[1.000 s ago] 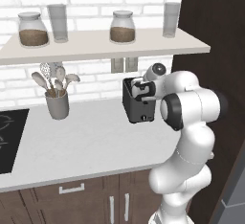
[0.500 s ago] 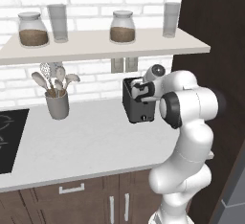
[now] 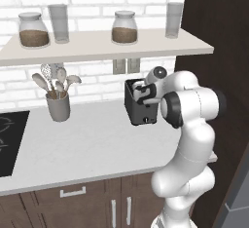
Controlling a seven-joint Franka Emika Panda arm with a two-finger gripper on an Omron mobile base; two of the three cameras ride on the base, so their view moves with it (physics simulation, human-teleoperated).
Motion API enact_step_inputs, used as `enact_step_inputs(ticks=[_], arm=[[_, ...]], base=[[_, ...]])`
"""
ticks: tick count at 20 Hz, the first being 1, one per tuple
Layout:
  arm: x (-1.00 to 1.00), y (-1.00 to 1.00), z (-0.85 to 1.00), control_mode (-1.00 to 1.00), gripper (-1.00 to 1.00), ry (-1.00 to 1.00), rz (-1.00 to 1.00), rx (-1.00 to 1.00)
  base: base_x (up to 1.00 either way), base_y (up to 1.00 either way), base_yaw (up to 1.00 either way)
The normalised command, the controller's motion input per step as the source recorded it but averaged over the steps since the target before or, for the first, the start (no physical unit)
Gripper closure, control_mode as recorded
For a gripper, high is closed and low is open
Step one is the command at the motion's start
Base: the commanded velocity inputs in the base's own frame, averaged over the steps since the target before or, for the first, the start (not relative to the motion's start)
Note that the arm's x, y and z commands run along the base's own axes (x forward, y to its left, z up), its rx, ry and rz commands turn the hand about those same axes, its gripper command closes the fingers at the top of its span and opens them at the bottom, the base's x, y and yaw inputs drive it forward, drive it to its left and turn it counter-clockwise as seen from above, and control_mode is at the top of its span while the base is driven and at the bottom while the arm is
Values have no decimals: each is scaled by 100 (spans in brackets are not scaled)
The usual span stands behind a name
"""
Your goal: Start the toaster. Once the lever pops up, take the bread to the plate on the dining counter.
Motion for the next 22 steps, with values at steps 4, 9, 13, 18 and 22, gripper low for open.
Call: enact_step_inputs(ticks=[4,9,13,18,22], arm=[[15,0,-7,-100,-100,0,0,-1],[3,0,-1,-100,100,0,0,0],[0,0,0,-100,100,0,0,0],[0,0,0,-100,100,0,0,0],[0,0,1,-100,100,-9,1,0]], base=[[0,0,0],[0,0,0],[0,0,0],[0,0,0],[0,0,0]])
